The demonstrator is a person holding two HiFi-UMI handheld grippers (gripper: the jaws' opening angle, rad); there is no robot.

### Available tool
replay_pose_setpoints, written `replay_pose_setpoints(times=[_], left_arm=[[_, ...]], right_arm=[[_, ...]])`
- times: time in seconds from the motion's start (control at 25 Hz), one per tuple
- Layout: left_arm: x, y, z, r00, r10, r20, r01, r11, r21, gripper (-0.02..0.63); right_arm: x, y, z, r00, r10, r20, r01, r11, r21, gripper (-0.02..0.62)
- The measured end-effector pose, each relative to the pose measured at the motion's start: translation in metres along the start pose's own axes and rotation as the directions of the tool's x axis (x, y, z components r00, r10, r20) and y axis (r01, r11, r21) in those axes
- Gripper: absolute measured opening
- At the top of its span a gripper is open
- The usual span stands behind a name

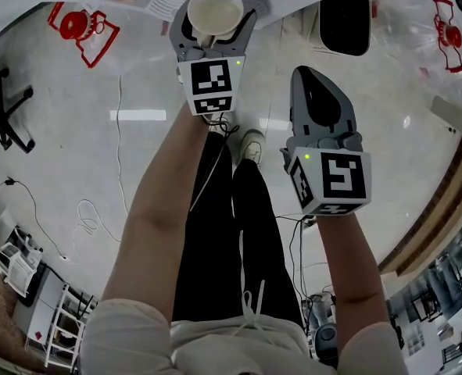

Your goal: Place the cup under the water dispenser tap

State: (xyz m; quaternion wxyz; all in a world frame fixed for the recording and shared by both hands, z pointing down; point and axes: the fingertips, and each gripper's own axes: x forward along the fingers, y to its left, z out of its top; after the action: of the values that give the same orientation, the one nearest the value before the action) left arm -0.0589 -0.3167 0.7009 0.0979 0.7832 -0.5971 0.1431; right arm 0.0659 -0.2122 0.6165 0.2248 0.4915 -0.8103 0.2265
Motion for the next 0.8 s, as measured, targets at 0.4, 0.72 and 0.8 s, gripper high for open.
replay_pose_setpoints(times=[0.4, 0.72, 0.8], left_arm=[[0.001, -0.002, 0.0, 1.0, 0.012, 0.029, -0.012, 1.0, 0.004, 0.446], [-0.018, -0.008, -0.014, 0.999, -0.036, -0.014, 0.036, 0.999, -0.007, 0.485], [-0.029, -0.008, -0.016, 0.999, -0.03, -0.019, 0.03, 0.999, -0.029, 0.488]], right_arm=[[0.003, -0.002, -0.005, 1.0, 0.003, -0.016, -0.002, 1.0, 0.008, 0.029], [0.0, 0.006, -0.007, 1.0, 0.003, -0.018, -0.003, 1.0, 0.015, 0.029], [-0.003, 0.009, -0.007, 1.0, 0.006, -0.019, -0.006, 1.0, 0.013, 0.029]])
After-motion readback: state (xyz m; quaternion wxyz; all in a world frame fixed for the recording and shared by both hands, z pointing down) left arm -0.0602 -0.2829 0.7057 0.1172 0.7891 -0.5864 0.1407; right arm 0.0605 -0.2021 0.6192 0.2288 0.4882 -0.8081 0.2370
